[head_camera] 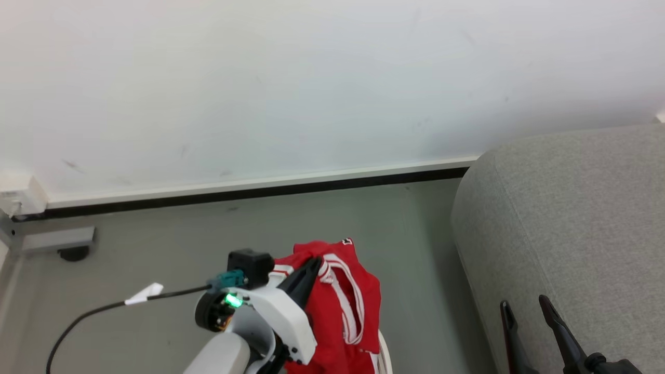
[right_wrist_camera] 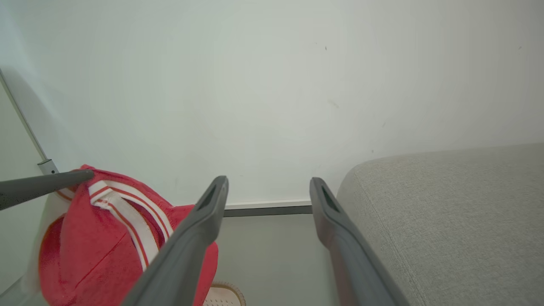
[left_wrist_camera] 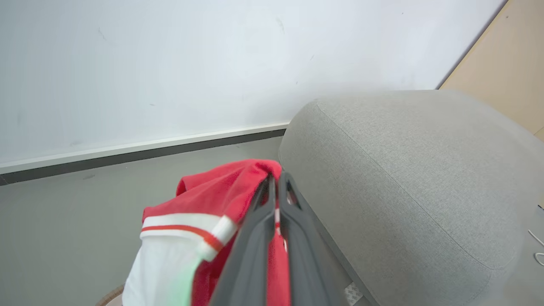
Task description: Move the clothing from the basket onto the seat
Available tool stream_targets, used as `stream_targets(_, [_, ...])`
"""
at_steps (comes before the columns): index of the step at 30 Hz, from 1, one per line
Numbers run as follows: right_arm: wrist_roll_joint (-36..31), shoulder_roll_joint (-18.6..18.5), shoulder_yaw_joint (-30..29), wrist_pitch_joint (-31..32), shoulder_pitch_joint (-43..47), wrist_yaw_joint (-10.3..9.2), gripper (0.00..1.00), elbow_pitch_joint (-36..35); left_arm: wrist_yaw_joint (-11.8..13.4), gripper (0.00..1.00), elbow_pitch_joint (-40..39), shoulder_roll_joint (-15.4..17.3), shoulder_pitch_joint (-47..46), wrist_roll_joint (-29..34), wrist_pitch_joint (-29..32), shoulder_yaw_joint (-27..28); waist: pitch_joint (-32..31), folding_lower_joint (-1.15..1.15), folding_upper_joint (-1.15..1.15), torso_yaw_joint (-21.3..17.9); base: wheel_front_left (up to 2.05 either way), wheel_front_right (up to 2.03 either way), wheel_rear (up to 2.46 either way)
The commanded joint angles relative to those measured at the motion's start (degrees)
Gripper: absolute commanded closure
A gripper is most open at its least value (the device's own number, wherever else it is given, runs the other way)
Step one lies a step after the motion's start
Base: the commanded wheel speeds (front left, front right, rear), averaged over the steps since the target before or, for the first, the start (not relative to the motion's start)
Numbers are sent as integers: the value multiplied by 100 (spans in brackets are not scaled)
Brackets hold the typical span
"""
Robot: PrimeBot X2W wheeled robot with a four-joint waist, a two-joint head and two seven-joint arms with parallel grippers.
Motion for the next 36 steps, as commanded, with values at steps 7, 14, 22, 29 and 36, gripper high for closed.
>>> stream_targets(7, [-81,-148,115,4,63,-13,0,-97,226,100,-1209,267,215,-143,489,79,-158,2,0,-104,0,0,0])
stream_targets(14, [-175,-480,441,4,-63,-13,0,-294,332,100,-1815,401,410,-184,784,34,-179,2,0,-138,0,0,0])
stream_targets(22, [67,-1413,1771,4,-729,-14,0,-197,307,100,-2140,420,513,-240,980,-128,-242,2,0,-134,0,0,0])
stream_targets(29, [550,-2165,3262,163,-1937,-14,0,329,248,100,-2265,359,472,-238,1082,-302,-271,2,0,-114,0,0,0])
stream_targets(36, [1088,-2346,4415,331,-2966,-14,0,831,127,100,-2419,281,368,-297,1180,-565,-263,2,0,-25,0,0,0])
